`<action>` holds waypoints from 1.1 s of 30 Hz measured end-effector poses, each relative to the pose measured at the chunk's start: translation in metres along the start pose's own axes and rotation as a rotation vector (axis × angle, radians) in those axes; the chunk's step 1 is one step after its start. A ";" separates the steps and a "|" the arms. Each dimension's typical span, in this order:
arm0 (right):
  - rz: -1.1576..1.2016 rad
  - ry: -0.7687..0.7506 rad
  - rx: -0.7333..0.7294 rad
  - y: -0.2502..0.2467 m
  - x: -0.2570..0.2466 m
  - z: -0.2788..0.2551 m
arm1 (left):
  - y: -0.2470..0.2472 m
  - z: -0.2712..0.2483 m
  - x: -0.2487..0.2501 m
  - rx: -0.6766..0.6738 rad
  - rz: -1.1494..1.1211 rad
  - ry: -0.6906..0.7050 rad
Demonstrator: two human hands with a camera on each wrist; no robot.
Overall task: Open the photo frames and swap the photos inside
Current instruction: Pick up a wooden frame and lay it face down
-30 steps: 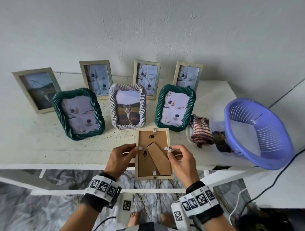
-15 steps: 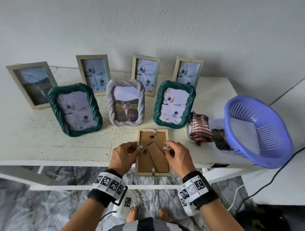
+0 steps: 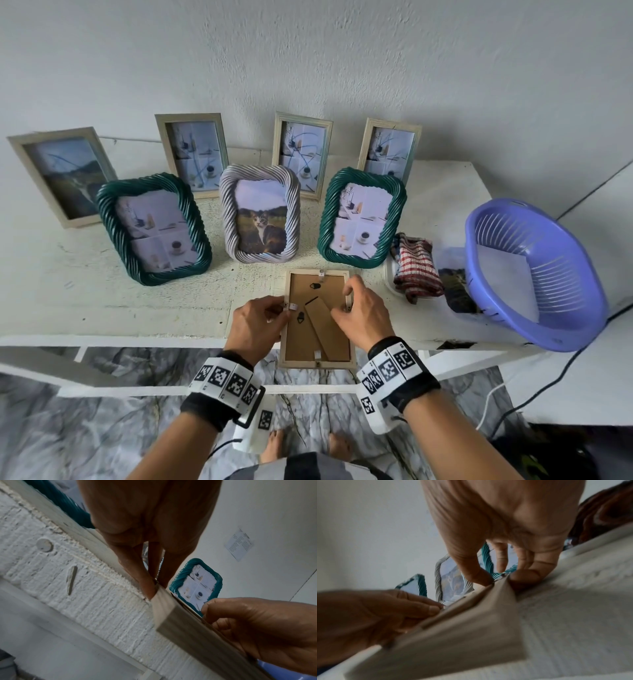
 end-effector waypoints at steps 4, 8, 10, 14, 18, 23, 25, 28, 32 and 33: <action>0.091 0.093 -0.046 -0.002 0.000 0.002 | 0.000 -0.002 -0.002 0.009 -0.042 -0.017; 0.092 0.049 -0.099 -0.007 0.007 -0.001 | 0.000 -0.001 -0.003 0.012 -0.047 -0.017; 0.091 0.013 -0.099 -0.008 0.012 -0.002 | 0.001 -0.001 -0.003 0.022 -0.038 -0.011; 0.117 -0.003 -0.080 -0.008 0.017 -0.002 | 0.001 -0.003 0.000 0.027 -0.017 0.004; 0.120 -0.024 -0.068 -0.006 0.019 -0.002 | 0.001 -0.004 0.006 0.031 0.038 0.024; 0.096 0.031 -0.056 -0.004 0.021 -0.001 | -0.001 -0.002 0.013 0.028 0.126 0.045; 0.076 0.040 -0.055 -0.002 0.022 -0.001 | -0.002 0.001 0.013 0.023 0.140 0.039; 0.040 0.017 -0.057 0.001 0.024 -0.001 | 0.002 0.006 0.010 0.029 0.245 0.060; -0.002 -0.014 -0.061 0.003 0.025 -0.001 | 0.010 0.007 0.016 0.045 0.456 0.100; -0.007 -0.024 -0.063 0.003 0.025 -0.002 | 0.012 0.007 0.020 0.057 0.479 0.094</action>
Point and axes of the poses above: each hand's wrist, its own z-axis towards the middle knuckle, its own y-axis out of the palm, x = y × z, the point moved 1 cm from there along z, towards the middle knuckle
